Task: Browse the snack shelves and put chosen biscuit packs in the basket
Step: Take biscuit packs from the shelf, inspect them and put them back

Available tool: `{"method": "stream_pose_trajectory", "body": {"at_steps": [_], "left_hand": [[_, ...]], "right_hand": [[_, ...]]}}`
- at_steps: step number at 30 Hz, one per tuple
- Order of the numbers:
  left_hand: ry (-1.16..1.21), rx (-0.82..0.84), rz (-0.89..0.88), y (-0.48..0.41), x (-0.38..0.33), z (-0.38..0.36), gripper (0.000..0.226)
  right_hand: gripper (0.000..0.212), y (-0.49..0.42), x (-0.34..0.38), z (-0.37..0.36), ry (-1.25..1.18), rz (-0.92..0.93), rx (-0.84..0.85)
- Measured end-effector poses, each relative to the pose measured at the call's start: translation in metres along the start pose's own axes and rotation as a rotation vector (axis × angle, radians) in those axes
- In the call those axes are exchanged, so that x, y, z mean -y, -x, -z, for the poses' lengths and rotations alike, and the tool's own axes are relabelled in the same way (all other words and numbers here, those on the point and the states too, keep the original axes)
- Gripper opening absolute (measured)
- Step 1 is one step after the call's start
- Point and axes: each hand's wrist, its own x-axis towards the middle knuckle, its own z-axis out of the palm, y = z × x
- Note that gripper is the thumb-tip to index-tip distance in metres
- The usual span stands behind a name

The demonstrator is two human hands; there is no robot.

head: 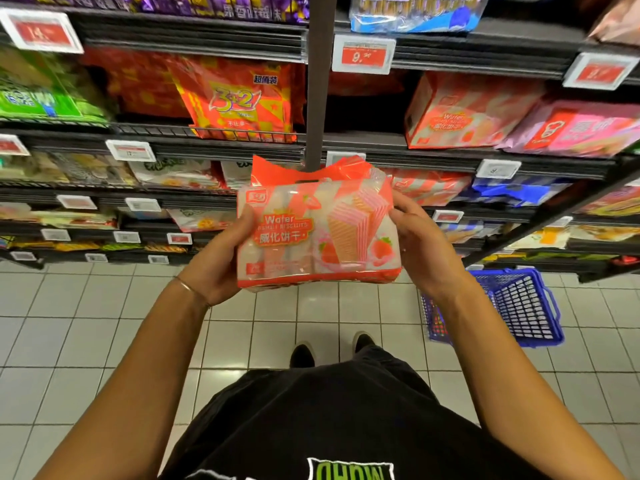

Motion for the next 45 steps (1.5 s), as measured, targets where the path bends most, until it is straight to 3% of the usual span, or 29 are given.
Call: {"method": "stream_pose_trajectory", "body": {"at_steps": [3,6,10,12,16,21,24,26,28,31,34,36,40,41,43,45], "left_hand": [[0.127,-0.046,0.038,-0.006,0.005,-0.003,0.083],[0.303,0.052,0.123,-0.010,0.014,-0.007,0.058],[0.402,0.194,0.238,-0.022,0.032,-0.018,0.061],[0.421,0.240,0.313,-0.024,0.036,-0.023,0.066],[0.473,0.365,0.417,-0.025,0.046,-0.029,0.079],[0.588,0.385,0.468,-0.023,0.056,-0.035,0.085],[0.489,0.199,0.374,-0.026,0.051,-0.035,0.072],[0.437,0.147,0.176,-0.028,0.044,-0.034,0.060],[0.368,0.083,0.011,-0.024,0.034,-0.031,0.062],[0.084,-0.037,-0.137,-0.018,0.015,-0.026,0.086],[-0.139,-0.043,-0.250,-0.015,0.002,-0.027,0.069],[-0.207,-0.020,-0.290,-0.013,-0.004,-0.031,0.067],[-0.247,-0.022,-0.279,-0.009,-0.011,-0.038,0.100],[-0.238,-0.036,-0.278,-0.009,-0.011,-0.039,0.104],[-0.222,-0.059,-0.285,-0.010,-0.011,-0.039,0.099],[-0.208,-0.055,-0.275,-0.009,-0.012,-0.038,0.098]], "right_hand": [[0.055,-0.002,0.006,0.000,-0.117,0.026,-0.035],[0.047,-0.004,0.017,-0.001,-0.295,-0.005,-0.042],[0.027,-0.003,0.025,-0.007,-0.384,-0.023,0.000],[0.033,0.000,0.029,-0.009,-0.459,-0.034,-0.012],[0.070,0.001,0.033,-0.018,-0.442,-0.049,-0.084],[0.071,-0.007,0.038,-0.023,-0.232,-0.081,-0.144],[0.052,-0.007,0.039,-0.019,-0.249,-0.092,-0.113],[0.033,-0.006,0.039,-0.013,-0.249,-0.094,-0.090],[0.028,-0.005,0.040,-0.005,-0.189,-0.083,-0.097],[0.041,-0.001,0.039,-0.005,-0.218,-0.042,-0.014],[0.062,0.001,0.031,-0.011,-0.317,-0.020,-0.039],[0.061,0.002,0.028,-0.013,-0.327,-0.001,-0.080],[0.033,0.002,0.031,-0.011,-0.171,0.052,-0.063],[0.034,0.002,0.032,-0.010,-0.146,0.069,-0.039],[0.038,0.002,0.031,-0.006,-0.108,0.082,-0.010],[0.028,0.000,0.027,-0.003,-0.103,0.096,0.006]]}}
